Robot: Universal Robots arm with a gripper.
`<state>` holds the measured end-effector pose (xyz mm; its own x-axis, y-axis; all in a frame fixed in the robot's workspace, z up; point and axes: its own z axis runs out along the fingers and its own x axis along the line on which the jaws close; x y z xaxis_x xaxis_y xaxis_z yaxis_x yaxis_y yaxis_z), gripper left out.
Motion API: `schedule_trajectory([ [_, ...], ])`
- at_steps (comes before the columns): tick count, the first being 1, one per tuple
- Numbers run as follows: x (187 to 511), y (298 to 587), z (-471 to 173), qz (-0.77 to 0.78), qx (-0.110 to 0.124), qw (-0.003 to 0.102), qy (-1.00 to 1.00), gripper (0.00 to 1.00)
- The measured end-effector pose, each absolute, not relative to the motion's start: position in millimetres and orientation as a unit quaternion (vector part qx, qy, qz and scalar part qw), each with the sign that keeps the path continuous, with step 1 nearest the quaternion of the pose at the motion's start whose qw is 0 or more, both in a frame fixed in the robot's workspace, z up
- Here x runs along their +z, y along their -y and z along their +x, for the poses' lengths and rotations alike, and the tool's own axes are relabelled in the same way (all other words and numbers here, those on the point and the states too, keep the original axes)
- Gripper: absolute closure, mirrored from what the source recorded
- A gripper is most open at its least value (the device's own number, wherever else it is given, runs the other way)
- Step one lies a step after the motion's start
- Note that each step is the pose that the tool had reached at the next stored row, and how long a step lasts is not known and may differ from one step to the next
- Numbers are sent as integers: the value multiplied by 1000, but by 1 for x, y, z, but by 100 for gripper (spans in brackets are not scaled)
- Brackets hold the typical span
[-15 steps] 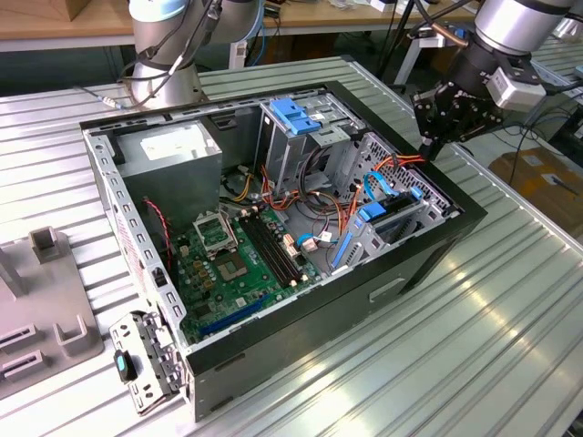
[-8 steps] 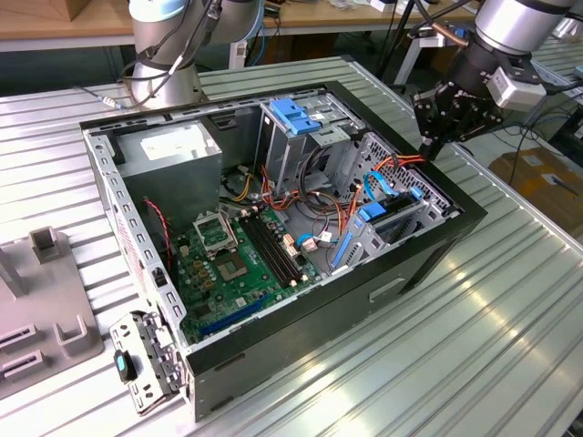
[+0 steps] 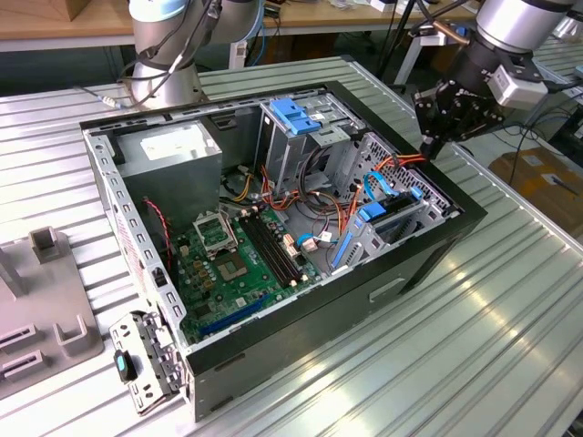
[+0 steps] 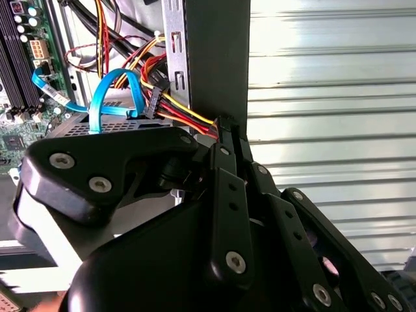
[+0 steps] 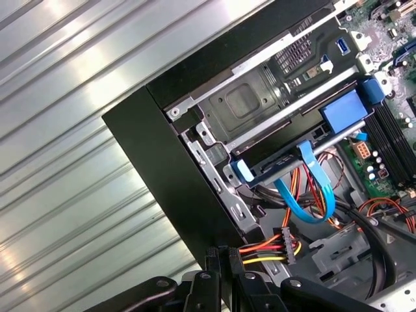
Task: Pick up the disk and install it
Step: 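Insert the second disk wire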
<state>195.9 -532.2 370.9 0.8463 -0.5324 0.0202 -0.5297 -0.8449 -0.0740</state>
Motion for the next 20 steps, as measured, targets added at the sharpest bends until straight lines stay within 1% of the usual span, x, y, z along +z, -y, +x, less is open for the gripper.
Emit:
schedule_trajectory([
  [20,375,532,194,-960,-21,33,-276,84],
])
